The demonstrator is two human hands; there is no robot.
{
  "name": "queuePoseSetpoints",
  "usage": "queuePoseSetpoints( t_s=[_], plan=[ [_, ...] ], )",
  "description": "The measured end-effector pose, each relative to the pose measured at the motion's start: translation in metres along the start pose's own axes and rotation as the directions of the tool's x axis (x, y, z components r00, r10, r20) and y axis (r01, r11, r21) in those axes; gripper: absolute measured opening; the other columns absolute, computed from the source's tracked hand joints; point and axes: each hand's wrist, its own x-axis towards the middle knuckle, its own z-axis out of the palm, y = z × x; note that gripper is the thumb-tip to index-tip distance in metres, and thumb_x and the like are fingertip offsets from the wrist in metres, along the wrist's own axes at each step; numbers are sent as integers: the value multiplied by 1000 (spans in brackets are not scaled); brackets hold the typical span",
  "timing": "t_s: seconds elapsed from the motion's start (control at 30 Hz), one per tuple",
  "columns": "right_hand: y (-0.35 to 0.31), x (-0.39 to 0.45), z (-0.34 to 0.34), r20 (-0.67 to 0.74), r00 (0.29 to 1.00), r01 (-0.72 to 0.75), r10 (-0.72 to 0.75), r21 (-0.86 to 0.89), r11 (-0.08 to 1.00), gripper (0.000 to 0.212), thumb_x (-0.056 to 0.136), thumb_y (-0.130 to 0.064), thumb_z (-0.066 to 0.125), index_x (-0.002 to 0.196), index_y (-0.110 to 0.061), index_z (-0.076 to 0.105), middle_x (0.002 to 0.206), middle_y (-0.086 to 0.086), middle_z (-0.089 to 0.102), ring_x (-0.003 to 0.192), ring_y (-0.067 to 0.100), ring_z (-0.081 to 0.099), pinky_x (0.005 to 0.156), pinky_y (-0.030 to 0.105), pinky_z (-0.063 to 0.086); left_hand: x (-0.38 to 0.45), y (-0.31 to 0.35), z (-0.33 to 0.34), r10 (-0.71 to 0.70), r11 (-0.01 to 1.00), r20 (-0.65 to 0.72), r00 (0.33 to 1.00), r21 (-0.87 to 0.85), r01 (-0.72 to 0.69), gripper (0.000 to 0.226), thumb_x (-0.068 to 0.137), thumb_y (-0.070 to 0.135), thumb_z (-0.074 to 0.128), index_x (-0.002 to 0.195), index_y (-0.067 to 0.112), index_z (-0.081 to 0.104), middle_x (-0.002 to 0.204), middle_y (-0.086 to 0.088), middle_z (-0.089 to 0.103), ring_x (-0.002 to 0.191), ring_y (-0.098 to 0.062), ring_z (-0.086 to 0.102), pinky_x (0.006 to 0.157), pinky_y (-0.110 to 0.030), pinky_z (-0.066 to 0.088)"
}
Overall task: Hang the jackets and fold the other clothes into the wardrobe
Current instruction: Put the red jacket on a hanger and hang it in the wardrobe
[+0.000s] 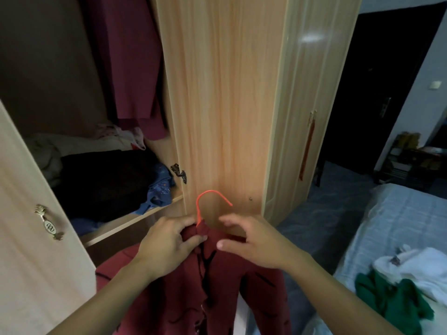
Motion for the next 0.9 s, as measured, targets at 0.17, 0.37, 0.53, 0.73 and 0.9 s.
queuePoseSetpoints(
  t_s=[0.17,0.37,0.53,0.73,0.9],
  plan=[
    [-31,22,27,-96,983,165,-158,70,984,22,89,-41,68,78,-22,63,65,-6,60,60,7,56,60,36,46,-4,-6,-18,9,998,-58,998,-64,-13,21,83,42,71,104,44,69,96,24,72,88,0,68,80,-38,55],
    [-61,46,60,-221,941,265,-255,18,964,38,96,-40,56,65,-25,40,56,-5,46,52,15,46,54,41,40,-21,-18,-46,-32,990,-160,987,-144,9,27,76,27,84,96,34,66,87,17,74,80,-5,70,74,-35,55],
    [-82,60,80,-261,918,324,-298,60,944,25,96,-29,60,75,-22,48,73,-11,54,68,8,55,63,32,47,-36,-21,-68,-108,983,-169,980,-167,80,65,61,14,94,113,25,56,70,28,67,55,3,60,58,-7,39],
    [-111,78,97,-266,935,297,-236,219,929,33,77,-37,81,106,-26,69,99,-13,67,95,10,66,83,34,53,-52,-40,-88,-67,984,-163,984,-175,38,118,42,46,98,140,36,33,83,6,58,67,-4,54,66,-17,42],
    [-129,89,118,-265,925,346,-272,291,892,21,82,-31,79,102,-27,73,101,-15,73,99,9,69,85,38,55,-63,-51,-99,-122,968,-390,913,-248,23,54,86,58,58,128,28,41,85,8,54,57,-6,53,58,-17,41]
  ],
)
